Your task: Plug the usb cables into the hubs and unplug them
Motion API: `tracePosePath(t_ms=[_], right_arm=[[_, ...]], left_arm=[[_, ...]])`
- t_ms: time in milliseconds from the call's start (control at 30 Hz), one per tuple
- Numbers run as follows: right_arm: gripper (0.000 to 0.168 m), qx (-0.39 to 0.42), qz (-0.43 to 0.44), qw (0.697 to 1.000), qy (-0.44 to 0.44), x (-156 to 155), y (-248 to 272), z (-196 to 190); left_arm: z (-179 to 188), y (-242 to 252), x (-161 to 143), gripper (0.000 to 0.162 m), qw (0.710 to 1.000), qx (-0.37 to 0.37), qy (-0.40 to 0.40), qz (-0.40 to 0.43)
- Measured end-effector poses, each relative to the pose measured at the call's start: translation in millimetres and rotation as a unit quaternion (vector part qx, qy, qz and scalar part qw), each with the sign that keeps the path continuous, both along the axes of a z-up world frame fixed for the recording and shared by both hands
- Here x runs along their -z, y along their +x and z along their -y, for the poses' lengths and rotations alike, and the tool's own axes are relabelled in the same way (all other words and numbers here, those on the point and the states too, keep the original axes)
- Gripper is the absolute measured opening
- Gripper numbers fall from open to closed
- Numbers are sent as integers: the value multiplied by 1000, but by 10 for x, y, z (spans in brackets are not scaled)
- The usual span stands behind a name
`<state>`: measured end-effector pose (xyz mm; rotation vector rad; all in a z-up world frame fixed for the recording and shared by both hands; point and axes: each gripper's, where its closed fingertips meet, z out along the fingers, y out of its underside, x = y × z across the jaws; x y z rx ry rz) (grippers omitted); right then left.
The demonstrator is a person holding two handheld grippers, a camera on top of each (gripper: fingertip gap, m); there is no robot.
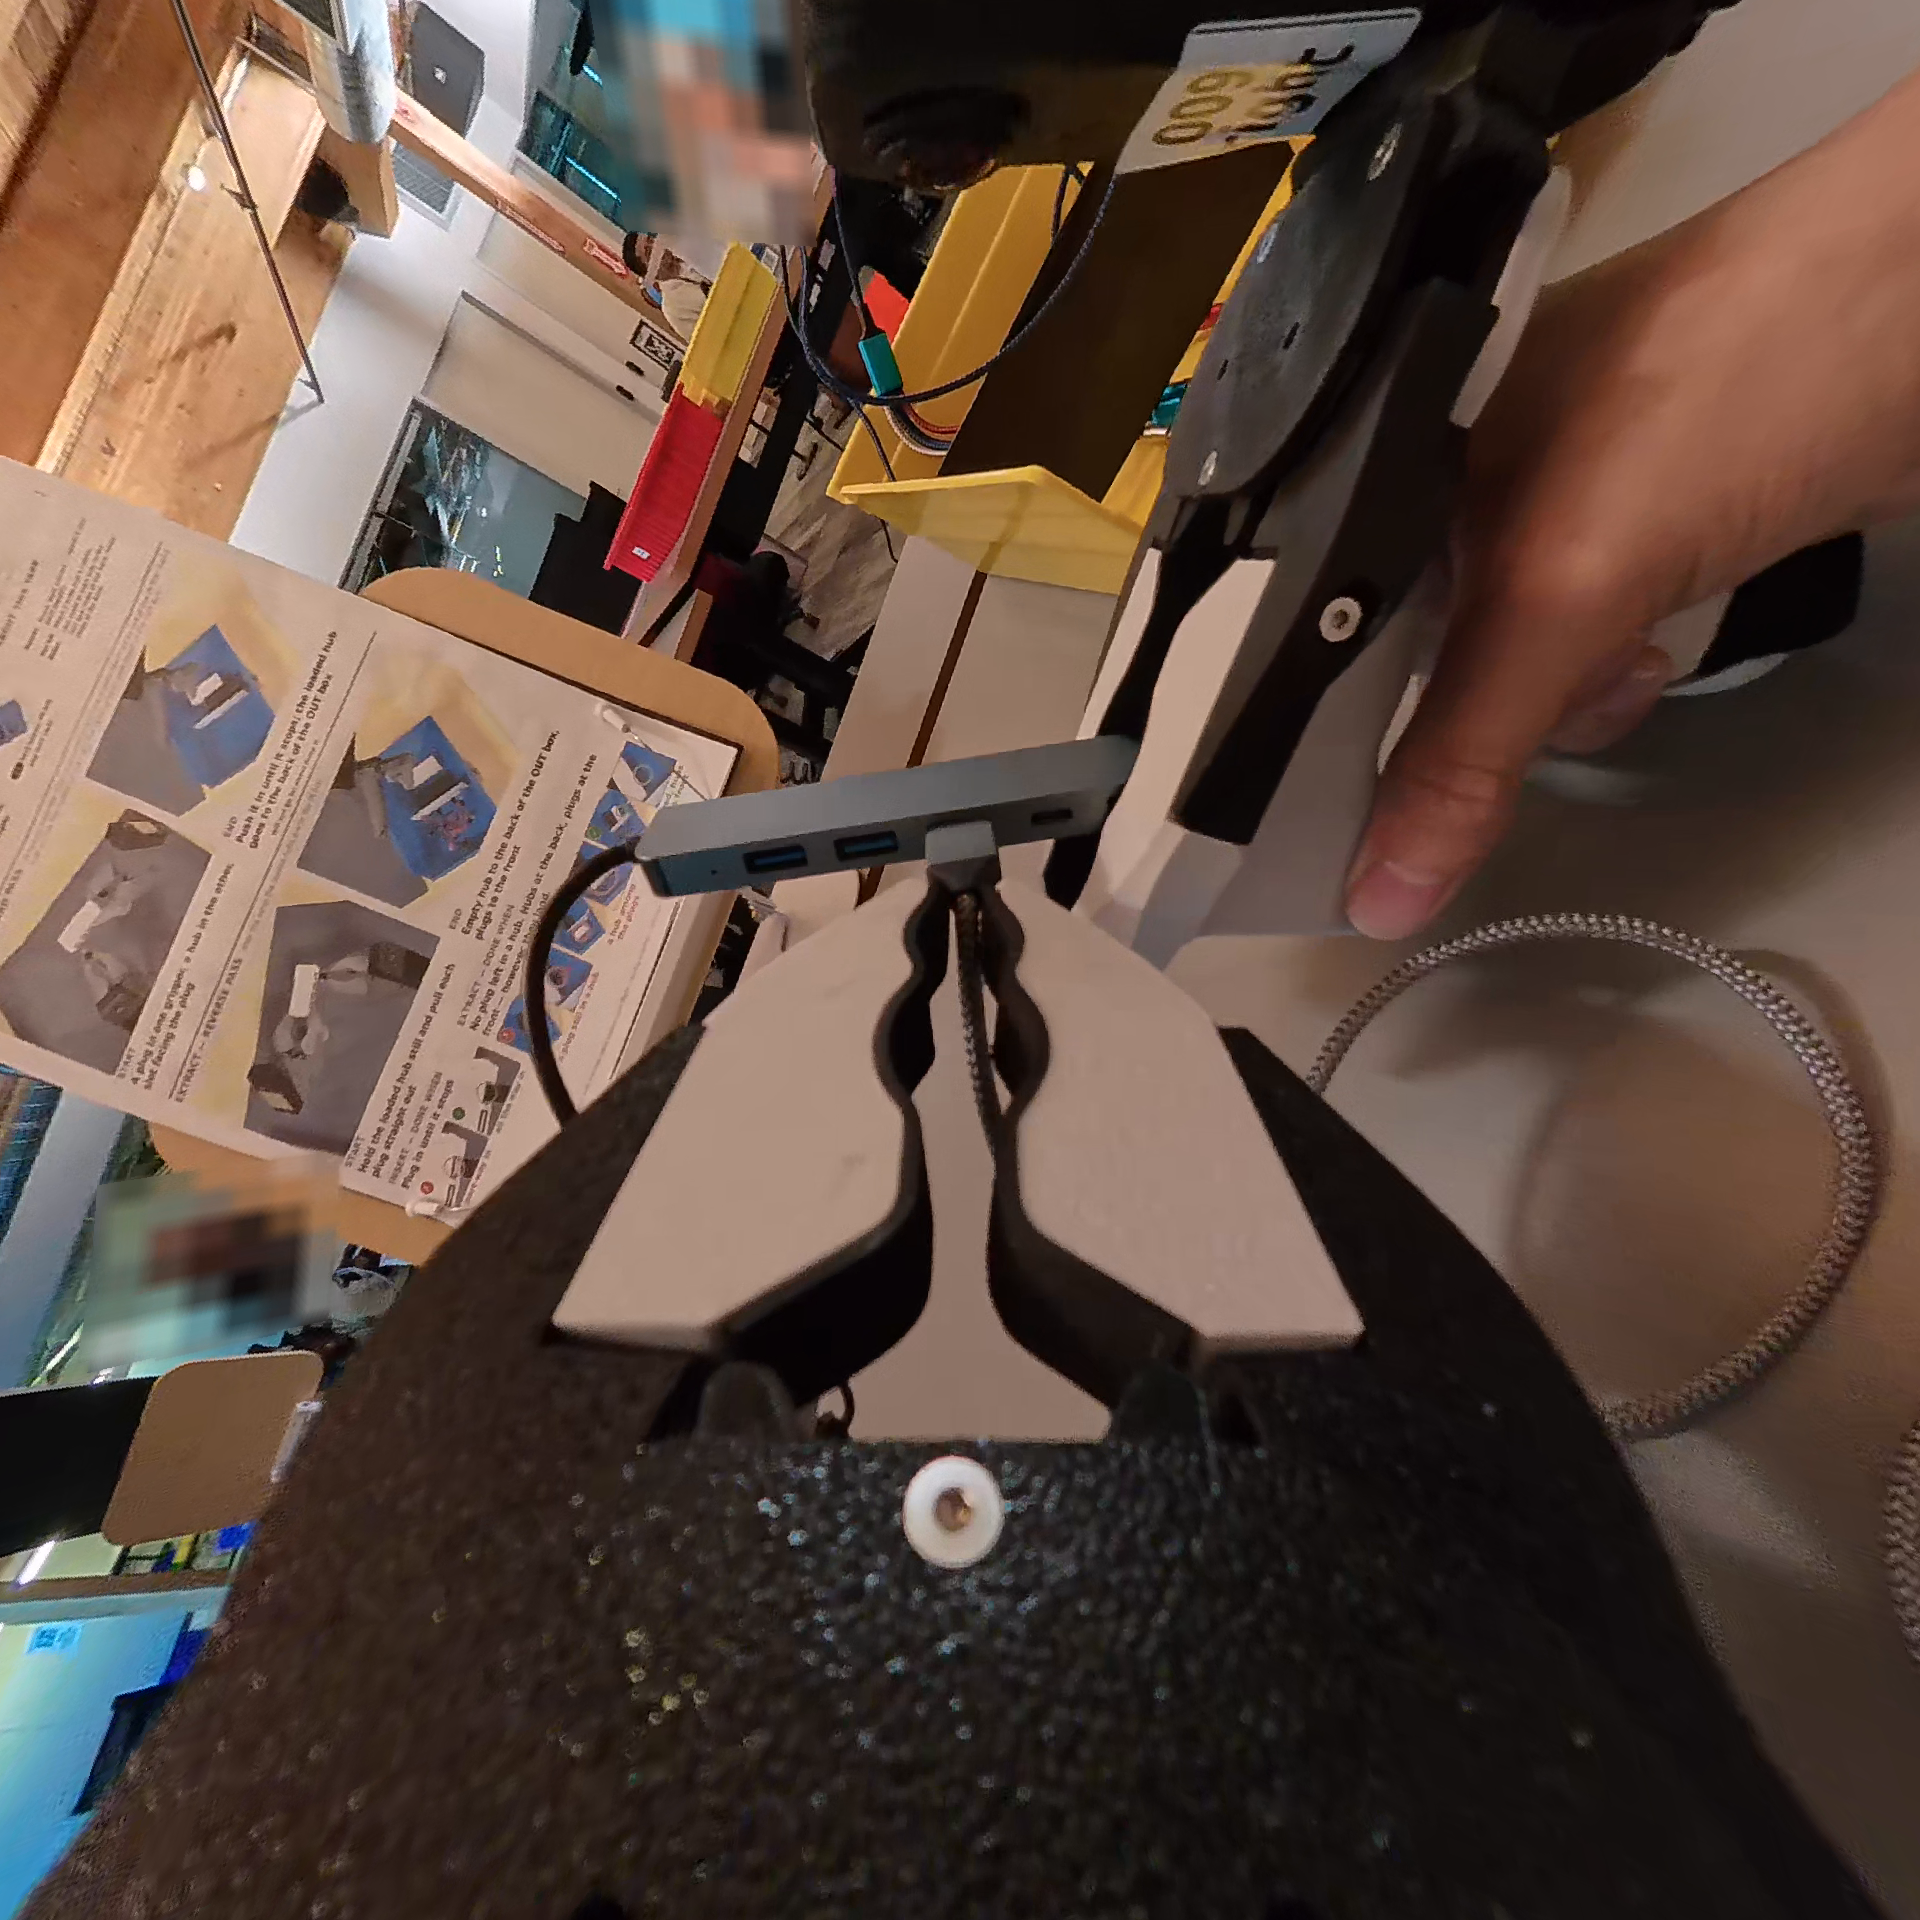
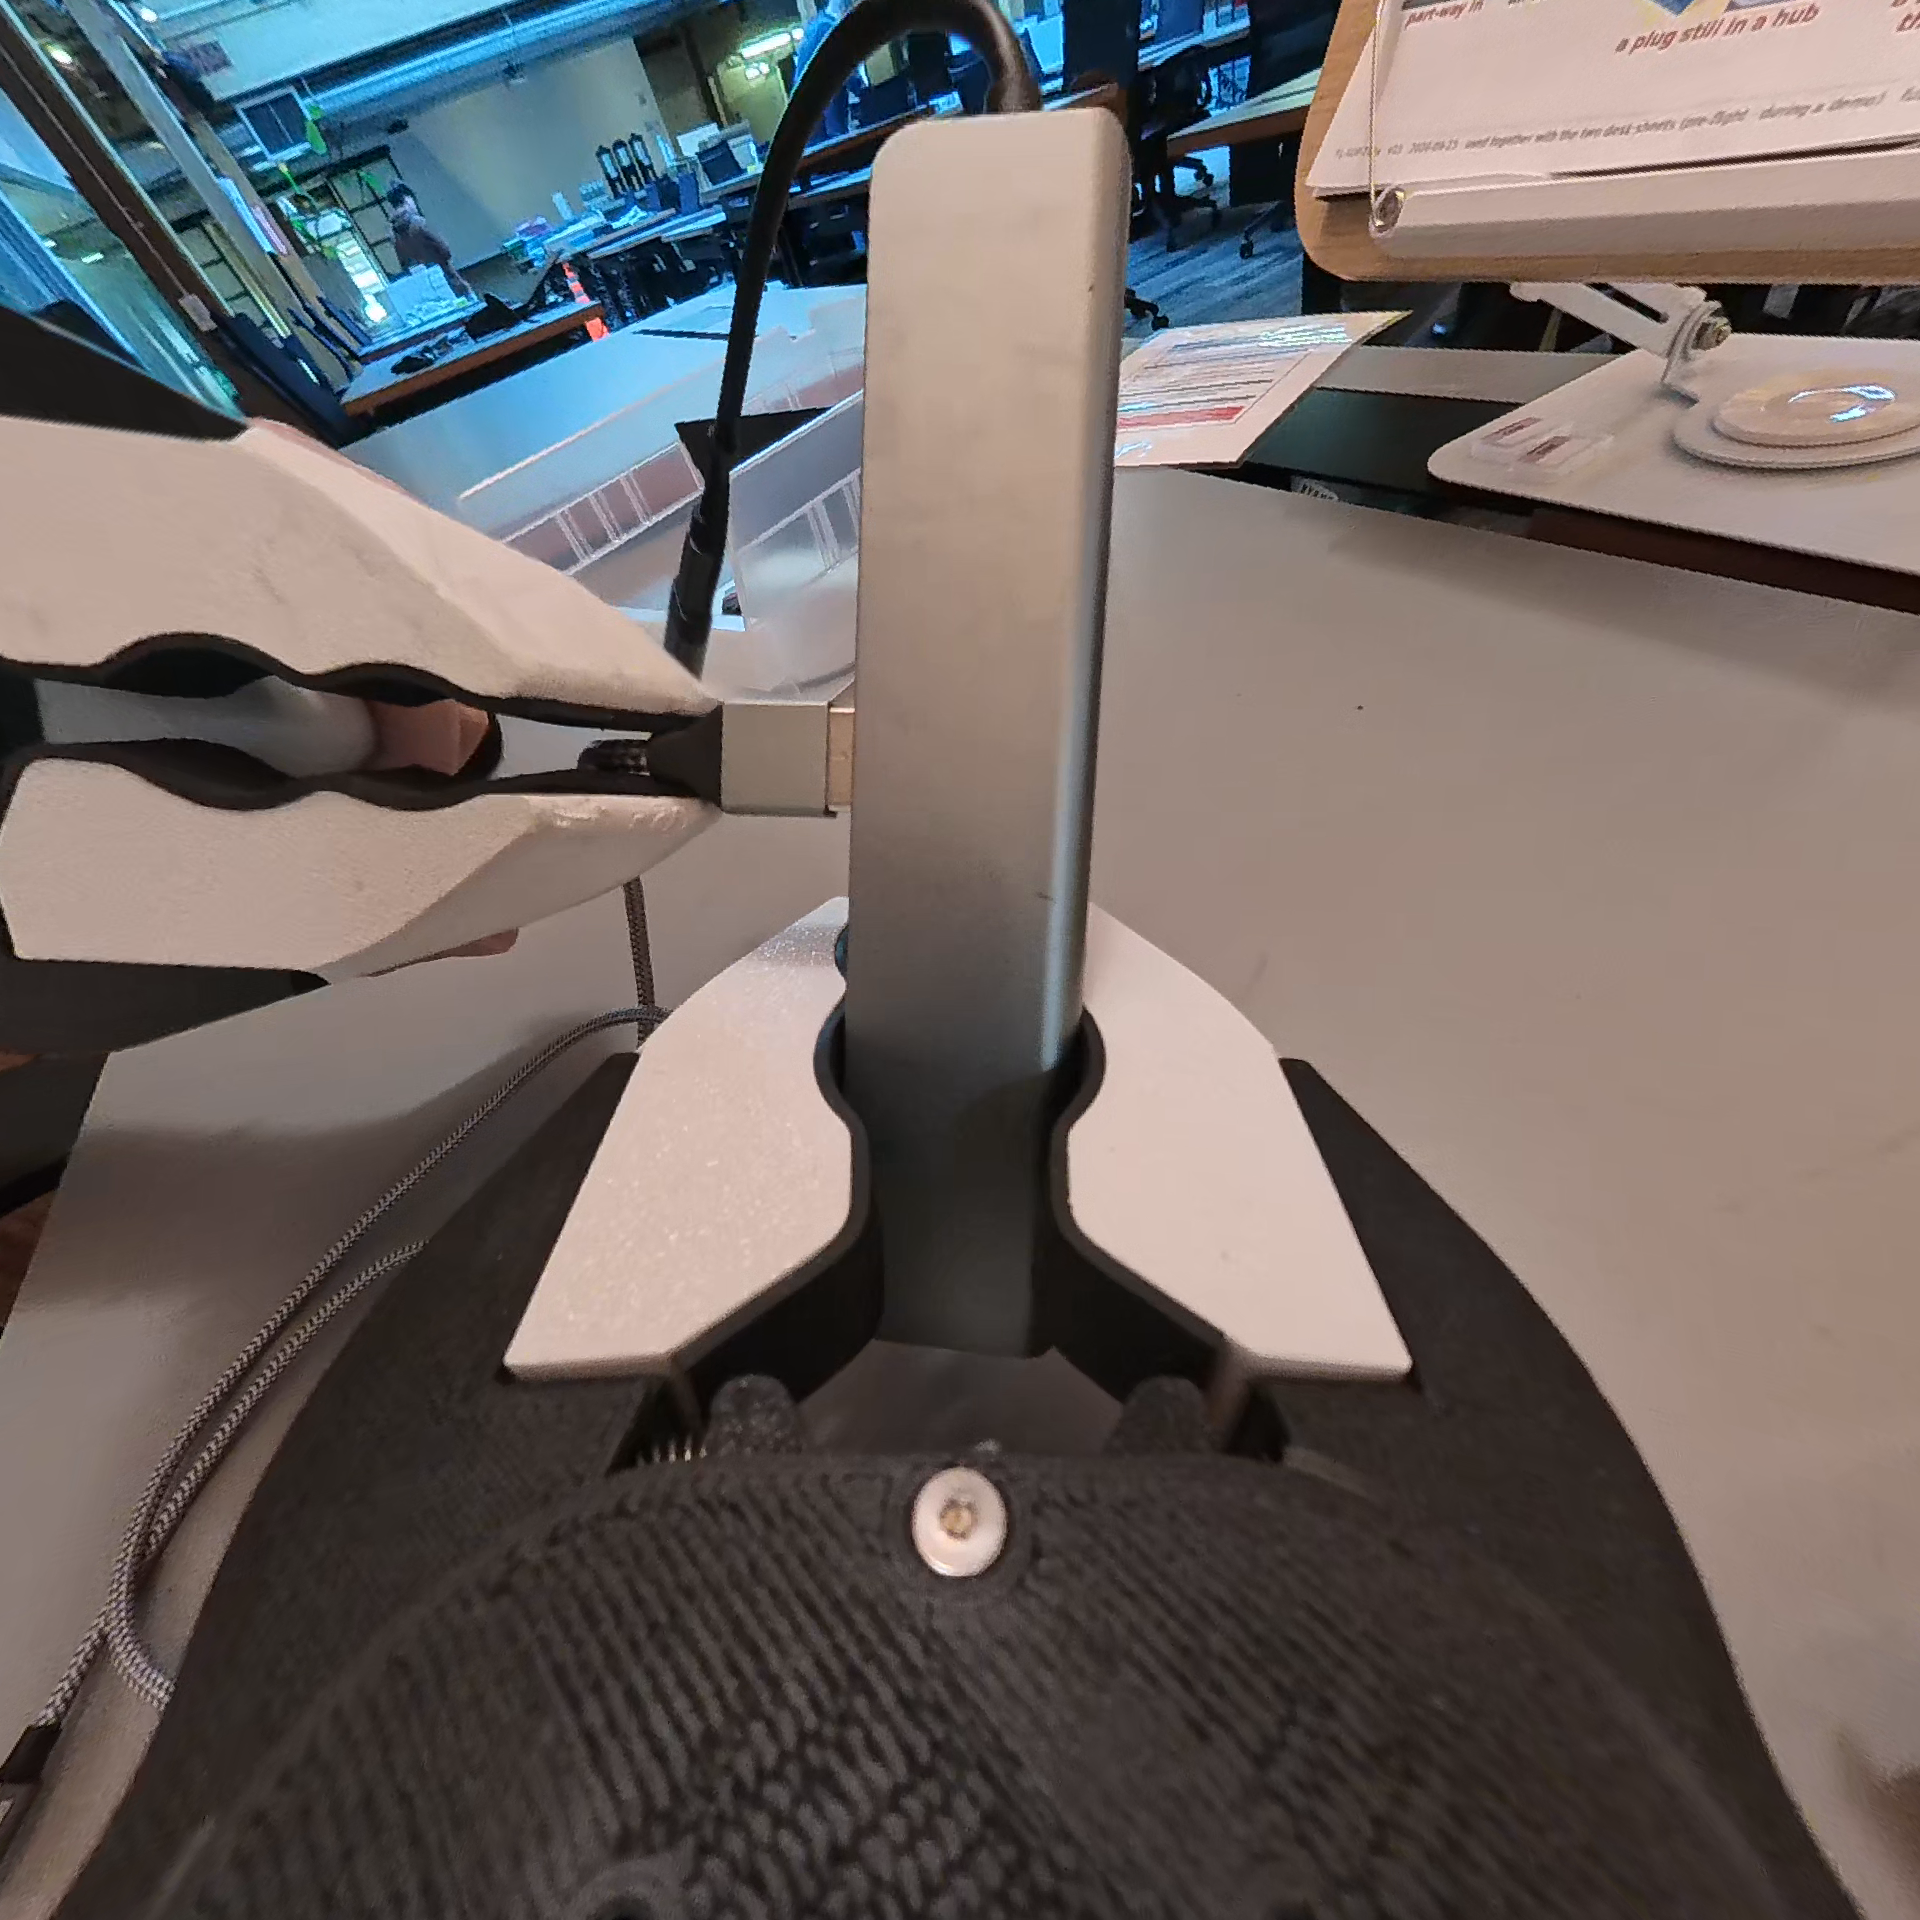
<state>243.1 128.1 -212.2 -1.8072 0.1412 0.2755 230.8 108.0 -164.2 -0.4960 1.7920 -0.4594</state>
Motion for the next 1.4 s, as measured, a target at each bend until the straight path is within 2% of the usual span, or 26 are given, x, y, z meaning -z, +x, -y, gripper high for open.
tracePosePath(t_ms=[700,867,1400], right_arm=[[33,7,5,1000,4,-10,16,-1],[32,25,-53,998,35,-76,148,54],[32,-2,-22,999,27,-67,27,29]], left_arm=[[7,-38,-12,4,999,-21,16,-20],[33,-118,-34,4,1000,-16,15,-19],[-79,-21,-176,4,999,-44,-1,-20]])
